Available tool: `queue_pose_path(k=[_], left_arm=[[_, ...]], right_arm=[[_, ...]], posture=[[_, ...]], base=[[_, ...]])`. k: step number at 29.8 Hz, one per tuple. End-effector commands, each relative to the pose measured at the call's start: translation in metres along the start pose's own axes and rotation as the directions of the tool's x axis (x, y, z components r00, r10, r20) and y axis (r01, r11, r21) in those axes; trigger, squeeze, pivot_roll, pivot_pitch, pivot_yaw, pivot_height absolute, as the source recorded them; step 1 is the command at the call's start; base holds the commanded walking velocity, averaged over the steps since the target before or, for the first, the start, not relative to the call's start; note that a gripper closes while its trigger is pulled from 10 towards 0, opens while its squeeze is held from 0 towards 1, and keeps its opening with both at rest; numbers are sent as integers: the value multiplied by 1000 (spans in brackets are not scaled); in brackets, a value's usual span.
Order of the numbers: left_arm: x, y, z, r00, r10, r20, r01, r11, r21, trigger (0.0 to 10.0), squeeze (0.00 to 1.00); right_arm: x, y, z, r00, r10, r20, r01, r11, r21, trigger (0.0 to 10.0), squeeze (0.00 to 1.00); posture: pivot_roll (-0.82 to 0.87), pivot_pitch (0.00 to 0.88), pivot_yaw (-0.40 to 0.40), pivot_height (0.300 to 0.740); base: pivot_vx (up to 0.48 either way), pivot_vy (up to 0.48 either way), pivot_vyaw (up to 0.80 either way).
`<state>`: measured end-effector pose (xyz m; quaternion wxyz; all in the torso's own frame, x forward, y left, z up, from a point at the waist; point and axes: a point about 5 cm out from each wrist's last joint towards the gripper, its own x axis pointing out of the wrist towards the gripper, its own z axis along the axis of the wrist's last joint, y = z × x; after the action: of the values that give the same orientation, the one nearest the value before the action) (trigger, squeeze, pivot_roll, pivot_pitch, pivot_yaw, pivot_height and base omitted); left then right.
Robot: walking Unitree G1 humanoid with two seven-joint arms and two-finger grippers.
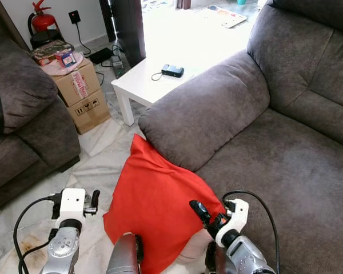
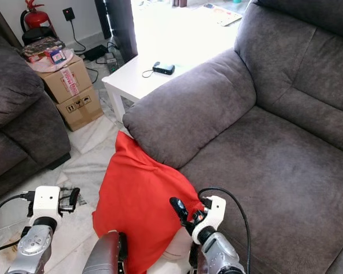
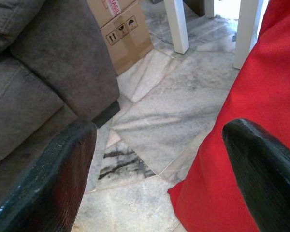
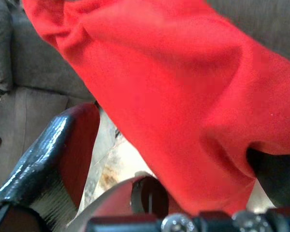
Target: Move the pillow to the sofa from floor
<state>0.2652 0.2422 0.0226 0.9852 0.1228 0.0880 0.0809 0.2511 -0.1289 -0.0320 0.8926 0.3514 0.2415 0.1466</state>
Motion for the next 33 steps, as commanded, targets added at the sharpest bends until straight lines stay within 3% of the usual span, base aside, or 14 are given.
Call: queue_pose_path(k=[1, 6, 18, 29, 33], left_arm=[[-1, 3, -2, 1000, 0, -8, 0, 1000, 7, 10000, 0], [-3, 1, -1, 1000, -4, 0, 4, 1000, 11, 10000, 0], [-5, 0, 0, 1000, -12, 13, 12, 1000, 21, 10000, 0], [-8, 1, 0, 1000, -10, 16, 10, 1000, 23, 10000, 0], [-7, 0, 1, 1000, -14, 23, 13, 1000, 20, 10000, 0]], right_arm=[[-6, -7, -10, 997, -64, -37, 64, 998, -24, 10000, 0], [-13, -18, -10, 988, -152, -31, 151, 988, -45, 10000, 0], [-29, -37, -7, 972, -235, -6, 235, 972, 11, 10000, 0], [-25, -30, -12, 981, -196, 8, 195, 979, 65, 10000, 0], [-13, -19, -7, 984, -176, 25, 174, 983, 65, 10000, 0]], posture=[[174, 174, 26, 616], [182, 187, 33, 616], [195, 204, 37, 616], [204, 221, 39, 616], [206, 225, 39, 616]], base=[[0, 0, 0], [0, 0, 0], [0, 0, 0], [0, 0, 0], [0, 0, 0]])
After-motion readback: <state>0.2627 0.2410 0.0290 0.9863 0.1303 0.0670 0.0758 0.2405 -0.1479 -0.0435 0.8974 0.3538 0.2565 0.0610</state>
